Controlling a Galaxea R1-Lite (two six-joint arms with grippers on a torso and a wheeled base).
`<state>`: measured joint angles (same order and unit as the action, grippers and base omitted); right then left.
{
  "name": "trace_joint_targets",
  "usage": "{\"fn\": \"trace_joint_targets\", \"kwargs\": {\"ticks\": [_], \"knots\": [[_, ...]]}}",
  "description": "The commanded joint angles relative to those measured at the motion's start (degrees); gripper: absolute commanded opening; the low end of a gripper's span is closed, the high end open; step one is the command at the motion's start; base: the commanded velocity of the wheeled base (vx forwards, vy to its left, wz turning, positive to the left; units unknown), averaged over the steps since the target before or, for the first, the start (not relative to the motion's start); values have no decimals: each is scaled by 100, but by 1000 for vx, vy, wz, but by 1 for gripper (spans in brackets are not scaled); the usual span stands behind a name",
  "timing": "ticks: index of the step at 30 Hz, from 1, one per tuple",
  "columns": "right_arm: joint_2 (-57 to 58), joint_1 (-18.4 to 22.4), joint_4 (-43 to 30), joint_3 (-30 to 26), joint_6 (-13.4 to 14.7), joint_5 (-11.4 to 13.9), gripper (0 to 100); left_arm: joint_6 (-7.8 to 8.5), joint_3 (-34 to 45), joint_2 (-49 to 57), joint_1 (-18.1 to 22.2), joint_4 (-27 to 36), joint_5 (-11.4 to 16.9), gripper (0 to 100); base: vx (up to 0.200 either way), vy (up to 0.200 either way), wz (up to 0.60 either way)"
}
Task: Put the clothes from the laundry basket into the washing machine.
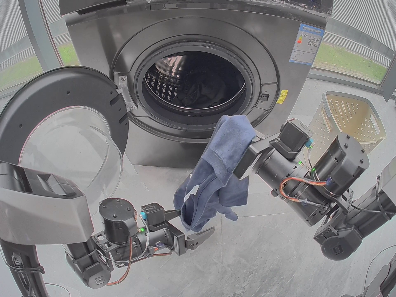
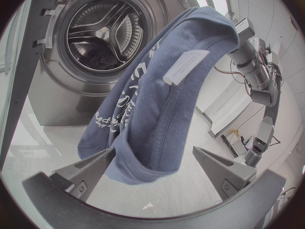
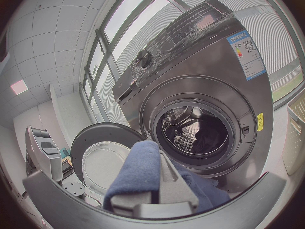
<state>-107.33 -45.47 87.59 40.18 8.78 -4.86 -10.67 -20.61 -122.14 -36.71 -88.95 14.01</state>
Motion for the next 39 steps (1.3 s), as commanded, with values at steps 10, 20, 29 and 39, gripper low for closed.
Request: {"fn": "trace_joint_targets", "kwargs": {"ticks": [10,20,29,39], "knots": [[-8,-14,4,-37,10,-6,0,188,-470,-645,93,1,-30,100,0,0,0],[-78,-23,13,-19,19,-6,0,197,-672,-856,6,1,-21,100,0,0,0],[-78,-32,4,-45,19,-6,0,197,-1516,-1436,76,1,-425,100,0,0,0],[-96,-67,13,-45,19,-6,0,188,-2034,-1752,85,1,-1067,0,0,0,0]]}}
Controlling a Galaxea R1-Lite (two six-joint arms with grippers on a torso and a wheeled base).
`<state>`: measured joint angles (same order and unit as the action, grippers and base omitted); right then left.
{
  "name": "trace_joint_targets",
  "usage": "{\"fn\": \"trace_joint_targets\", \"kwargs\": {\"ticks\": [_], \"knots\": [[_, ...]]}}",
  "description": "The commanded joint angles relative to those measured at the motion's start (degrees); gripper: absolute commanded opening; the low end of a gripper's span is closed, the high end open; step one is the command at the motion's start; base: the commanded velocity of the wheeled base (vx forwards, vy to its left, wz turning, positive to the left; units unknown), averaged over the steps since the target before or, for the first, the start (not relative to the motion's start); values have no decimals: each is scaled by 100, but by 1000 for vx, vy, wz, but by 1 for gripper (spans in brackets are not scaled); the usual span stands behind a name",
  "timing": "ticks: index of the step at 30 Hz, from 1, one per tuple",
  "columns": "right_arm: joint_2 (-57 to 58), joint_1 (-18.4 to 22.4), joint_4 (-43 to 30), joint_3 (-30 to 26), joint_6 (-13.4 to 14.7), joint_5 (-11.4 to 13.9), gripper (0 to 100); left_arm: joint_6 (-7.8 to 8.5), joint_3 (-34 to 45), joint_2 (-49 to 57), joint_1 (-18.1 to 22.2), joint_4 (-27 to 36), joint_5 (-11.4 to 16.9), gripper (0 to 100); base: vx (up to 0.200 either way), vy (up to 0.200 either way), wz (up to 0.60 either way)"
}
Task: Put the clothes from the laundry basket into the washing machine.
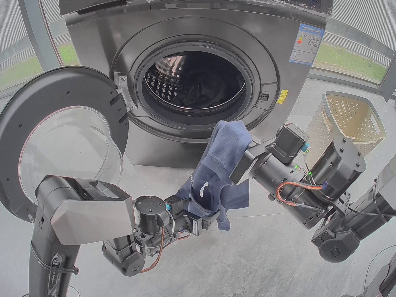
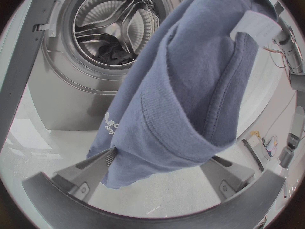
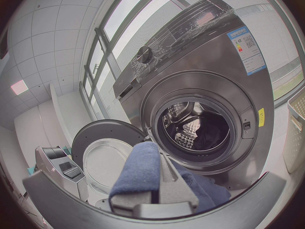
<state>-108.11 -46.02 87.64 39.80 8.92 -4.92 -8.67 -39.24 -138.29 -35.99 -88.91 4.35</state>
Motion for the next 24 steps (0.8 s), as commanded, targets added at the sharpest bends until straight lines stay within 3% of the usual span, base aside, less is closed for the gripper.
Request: {"fn": "trace_joint_targets", "kwargs": {"ticks": [1,11,18,21,22,24], "knots": [[-18,-12,8,1,4,0,0,-12,-224,-137,22,-4,-172,0,0,0,0],[9,49,16,-43,39,0,0,-21,-189,83,13,-22,-312,0,0,0,0],[141,594,43,-280,31,62,0,-21,1235,1797,127,-4,-189,0,0,0,0],[202,682,69,-456,39,79,0,23,1753,2280,232,-4,-48,0,0,0,0],[273,761,78,-614,74,106,0,120,2166,2667,347,-4,110,0,0,0,0],[413,814,69,-860,215,194,0,146,2509,3150,575,5,285,0,0,0,0]]}}
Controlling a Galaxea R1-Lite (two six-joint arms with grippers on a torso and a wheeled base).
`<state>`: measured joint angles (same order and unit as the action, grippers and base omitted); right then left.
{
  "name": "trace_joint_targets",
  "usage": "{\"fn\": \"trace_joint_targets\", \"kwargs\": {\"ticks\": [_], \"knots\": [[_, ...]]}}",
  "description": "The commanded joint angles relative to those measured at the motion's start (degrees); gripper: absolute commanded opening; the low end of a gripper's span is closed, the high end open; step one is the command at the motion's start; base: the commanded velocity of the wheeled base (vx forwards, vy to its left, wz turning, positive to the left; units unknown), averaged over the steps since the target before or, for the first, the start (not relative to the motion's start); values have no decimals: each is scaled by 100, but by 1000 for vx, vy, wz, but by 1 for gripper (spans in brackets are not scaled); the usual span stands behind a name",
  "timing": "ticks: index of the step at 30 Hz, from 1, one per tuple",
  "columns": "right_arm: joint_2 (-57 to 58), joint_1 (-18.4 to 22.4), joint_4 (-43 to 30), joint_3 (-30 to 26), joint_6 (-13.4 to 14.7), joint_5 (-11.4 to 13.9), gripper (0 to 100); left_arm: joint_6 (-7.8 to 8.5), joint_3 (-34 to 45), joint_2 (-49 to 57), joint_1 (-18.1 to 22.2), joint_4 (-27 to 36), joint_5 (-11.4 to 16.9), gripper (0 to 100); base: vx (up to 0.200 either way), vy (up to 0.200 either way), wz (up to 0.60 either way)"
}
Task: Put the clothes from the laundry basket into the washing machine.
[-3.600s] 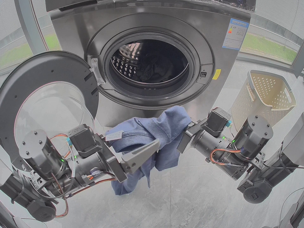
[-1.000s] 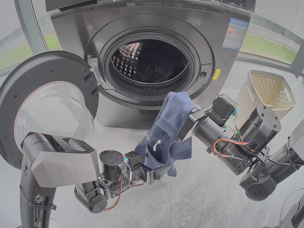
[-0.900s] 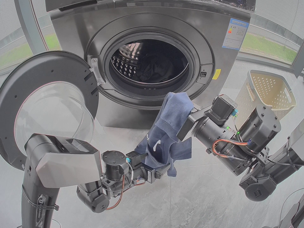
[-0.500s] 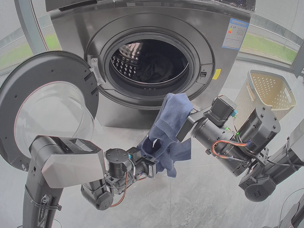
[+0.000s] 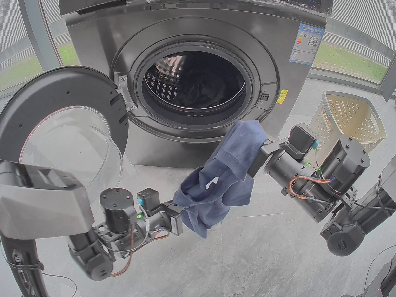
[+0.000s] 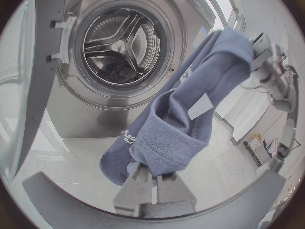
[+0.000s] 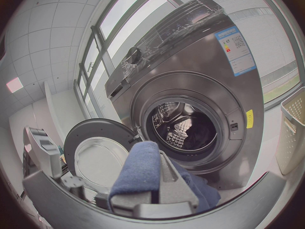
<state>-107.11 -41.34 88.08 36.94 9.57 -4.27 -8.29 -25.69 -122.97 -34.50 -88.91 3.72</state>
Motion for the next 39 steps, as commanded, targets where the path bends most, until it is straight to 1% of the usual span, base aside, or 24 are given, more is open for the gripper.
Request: {"fn": "trace_joint_targets", "kwargs": {"ticks": [1,5,7,8,9,10,11,13,15,20,21,23,24,25,27,29,31,33,36,37,39], "knots": [[419,355,34,-705,221,216,0,117,1268,1855,558,5,454,0,0,0,0],[797,390,25,-1110,317,444,0,82,1338,2532,1015,14,894,0,0,0,0],[937,425,25,-1329,361,550,0,47,1277,2787,1156,14,1114,0,0,0,0],[972,434,25,-1400,388,585,0,29,1241,2866,1200,14,1184,0,0,0,0],[972,434,25,-1400,388,585,0,29,1241,2866,1200,14,1184,0,0,0,0],[972,434,25,-1435,440,611,0,12,1101,2936,1253,22,1307,0,0,0,0],[955,460,34,-1417,467,602,0,29,969,2945,1279,14,1316,0,0,0,0],[955,478,34,-1382,458,594,0,47,925,2954,1279,14,1298,0,0,0,0],[928,583,34,-1206,467,567,0,29,872,2936,1235,14,1272,0,0,0,0],[946,715,34,-1162,440,532,0,20,600,3051,1279,5,1237,0,0,0,0],[946,759,34,-1136,440,506,0,-94,354,3165,1253,14,1149,0,0,0,0],[937,759,34,-1136,432,471,0,-217,239,3226,1218,14,1026,0,0,0,0],[946,750,34,-1127,423,435,0,-261,196,3261,1209,14,964,0,0,0,0],[937,750,34,-1092,405,339,0,-287,108,3297,1200,14,876,0,0,0,0],[911,741,34,-1004,405,216,0,-296,29,3323,1191,14,815,0,0,0,0],[805,759,34,-943,379,154,0,-314,-51,3349,1191,14,797,0,0,0,0],[744,812,34,-916,353,145,0,-340,-130,3349,1191,14,771,0,0,0,0],[726,873,34,-872,344,145,0,-410,-182,3367,1191,14,762,0,0,0,0],[744,891,34,-776,317,128,0,-419,-253,3385,1191,14,736,0,0,0,0],[770,899,34,-679,265,119,0,-419,-297,3446,1174,22,657,0,0,0,0],[823,908,34,-635,221,119,0,-419,-358,3490,1103,22,595,0,0,0,0]]}}
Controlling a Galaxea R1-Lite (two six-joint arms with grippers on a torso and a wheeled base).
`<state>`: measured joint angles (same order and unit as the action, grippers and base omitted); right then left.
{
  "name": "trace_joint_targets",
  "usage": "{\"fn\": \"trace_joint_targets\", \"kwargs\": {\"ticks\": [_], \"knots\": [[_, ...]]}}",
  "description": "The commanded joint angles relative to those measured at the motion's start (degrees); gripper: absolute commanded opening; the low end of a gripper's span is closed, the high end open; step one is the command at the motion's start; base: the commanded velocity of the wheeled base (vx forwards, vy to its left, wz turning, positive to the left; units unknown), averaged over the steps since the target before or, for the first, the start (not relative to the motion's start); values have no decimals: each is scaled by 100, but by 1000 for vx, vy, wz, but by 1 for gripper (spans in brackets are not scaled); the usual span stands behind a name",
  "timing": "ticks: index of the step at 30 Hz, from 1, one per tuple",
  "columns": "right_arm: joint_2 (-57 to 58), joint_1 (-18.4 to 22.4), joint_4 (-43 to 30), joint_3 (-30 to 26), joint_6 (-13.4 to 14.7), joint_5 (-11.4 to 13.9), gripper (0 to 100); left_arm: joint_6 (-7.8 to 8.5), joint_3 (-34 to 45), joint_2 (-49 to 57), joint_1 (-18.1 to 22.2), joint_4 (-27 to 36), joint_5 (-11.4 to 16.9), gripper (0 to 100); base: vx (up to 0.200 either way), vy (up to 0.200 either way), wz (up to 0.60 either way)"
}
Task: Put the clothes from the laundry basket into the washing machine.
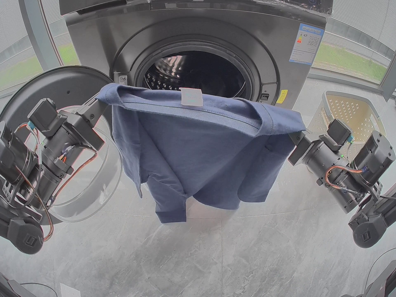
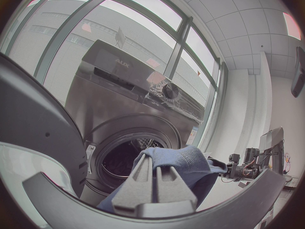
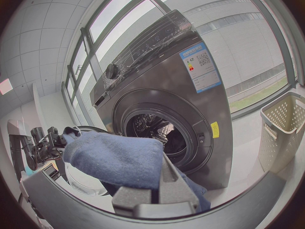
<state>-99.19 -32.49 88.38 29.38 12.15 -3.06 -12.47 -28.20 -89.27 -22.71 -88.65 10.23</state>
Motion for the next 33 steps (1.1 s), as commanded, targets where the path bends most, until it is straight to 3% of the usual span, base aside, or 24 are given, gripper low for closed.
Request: {"fn": "trace_joint_targets", "kwargs": {"ticks": [1,14,18,21,25,31,33], "knots": [[76,14,4,129,-73,-2,0,-1,-151,138,-102,-3,-82,0,0,0,0],[146,173,4,244,-205,-10,0,8,60,129,-181,32,-118,0,0,0,0],[172,129,4,305,-222,-248,0,43,253,147,-207,41,-118,0,0,0,0],[164,85,4,332,-222,-283,0,43,341,112,-251,32,-100,0,0,0,0],[164,111,4,332,-213,-283,0,52,280,-55,-278,41,14,0,0,0,0],[190,155,4,578,-187,-309,0,43,-177,-178,-287,340,419,0,0,0,0],[199,164,4,595,-187,-309,0,52,-186,-196,-260,340,401,0,0,0,0]]}}
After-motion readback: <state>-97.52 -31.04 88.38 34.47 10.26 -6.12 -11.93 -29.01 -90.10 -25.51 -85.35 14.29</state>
